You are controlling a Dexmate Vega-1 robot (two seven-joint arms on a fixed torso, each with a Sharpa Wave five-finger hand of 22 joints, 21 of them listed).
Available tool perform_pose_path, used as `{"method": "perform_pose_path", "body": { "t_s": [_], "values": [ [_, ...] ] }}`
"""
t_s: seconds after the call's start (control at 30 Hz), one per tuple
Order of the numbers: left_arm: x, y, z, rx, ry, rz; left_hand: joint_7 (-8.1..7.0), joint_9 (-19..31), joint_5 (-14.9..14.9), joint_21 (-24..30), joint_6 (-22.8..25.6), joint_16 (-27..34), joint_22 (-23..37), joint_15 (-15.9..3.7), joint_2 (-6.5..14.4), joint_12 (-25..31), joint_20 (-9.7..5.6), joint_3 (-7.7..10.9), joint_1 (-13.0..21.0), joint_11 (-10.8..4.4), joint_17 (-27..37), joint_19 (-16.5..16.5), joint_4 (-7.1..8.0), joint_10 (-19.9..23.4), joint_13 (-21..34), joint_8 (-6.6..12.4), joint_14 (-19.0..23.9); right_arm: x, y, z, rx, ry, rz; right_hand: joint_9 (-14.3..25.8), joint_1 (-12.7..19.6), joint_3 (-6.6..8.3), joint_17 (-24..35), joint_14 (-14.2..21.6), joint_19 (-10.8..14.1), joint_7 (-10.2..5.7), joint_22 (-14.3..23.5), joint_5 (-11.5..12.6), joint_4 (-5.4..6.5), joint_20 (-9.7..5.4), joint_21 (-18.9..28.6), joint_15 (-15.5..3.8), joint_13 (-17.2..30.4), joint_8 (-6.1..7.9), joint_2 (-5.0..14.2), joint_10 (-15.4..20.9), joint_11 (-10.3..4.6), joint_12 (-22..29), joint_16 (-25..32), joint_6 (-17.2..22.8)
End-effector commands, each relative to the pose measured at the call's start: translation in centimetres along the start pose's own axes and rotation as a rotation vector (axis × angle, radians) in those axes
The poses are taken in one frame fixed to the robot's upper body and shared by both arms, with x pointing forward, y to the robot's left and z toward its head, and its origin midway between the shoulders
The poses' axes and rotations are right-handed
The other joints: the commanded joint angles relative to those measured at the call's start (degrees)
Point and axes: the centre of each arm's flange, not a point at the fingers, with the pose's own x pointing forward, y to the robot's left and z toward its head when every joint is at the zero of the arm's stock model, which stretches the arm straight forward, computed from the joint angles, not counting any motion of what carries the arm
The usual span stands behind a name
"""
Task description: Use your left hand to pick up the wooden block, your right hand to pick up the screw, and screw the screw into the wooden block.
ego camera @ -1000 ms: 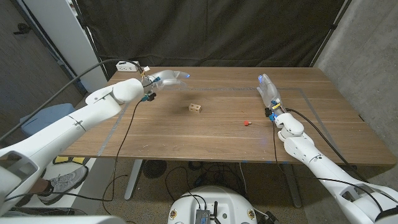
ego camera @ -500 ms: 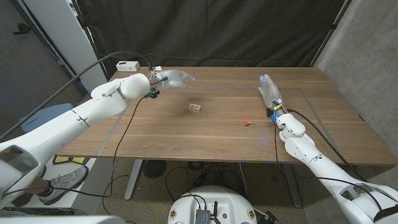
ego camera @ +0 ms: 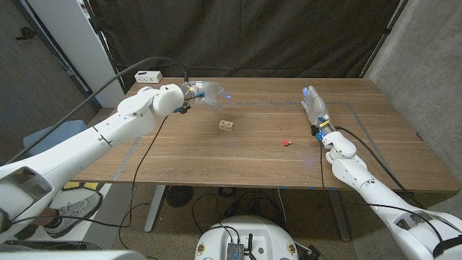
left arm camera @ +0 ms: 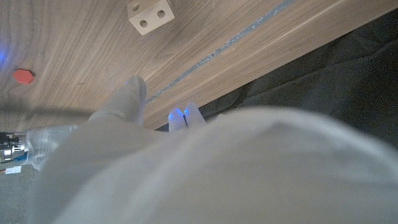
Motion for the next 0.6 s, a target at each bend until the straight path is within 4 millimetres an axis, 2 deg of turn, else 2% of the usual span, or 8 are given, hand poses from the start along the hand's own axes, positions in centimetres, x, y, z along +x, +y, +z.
{"method": "perform_pose_path", "body": {
  "t_s": [0.03, 0.6],
  "values": [
    [0.8, 0.5, 1.6, 0.113, 0.066, -0.067, 0.15, 0.13, -0.08, -0.19, -1.25, -0.28, 0.26, 0.84, -0.35, -0.54, 0.48, -0.55, 1.52, 0.22, 0.14, -1.78, 0.25, -0.67, 0.14, -0.85, -0.94, -0.3, -0.4, -0.2, 0.008, 0.002, -0.008, 0.15, 0.09, 0.31, 0.11, -0.32, 0.19, -0.27, 0.25, 0.21, -0.16, -0.97, 0.26, -0.23, 0.13, 0.32, -0.29, 0.04, -0.4, 0.33, 0.32, 0.17],
    [2.5, 0.4, 3.3, 0.211, 0.058, -0.147, 0.24, 0.16, -0.02, -0.24, -2.21, -0.44, 0.25, 1.58, -0.68, -0.7, 1.73, -1.25, 3.19, -0.09, 0.18, -4.09, 0.41, -0.44, 0.45, -1.49, -2.49, -0.8, -0.7, -0.5, 0.019, 0.001, -0.035, 0.15, 0.03, 0.41, 0.13, -0.4, 0.17, -0.31, 0.26, 0.19, -0.22, -0.9, 0.24, -0.14, 0.13, 0.32, -0.31, 0.01, -0.36, 0.31, 0.32, 0.17]
  ]
}}
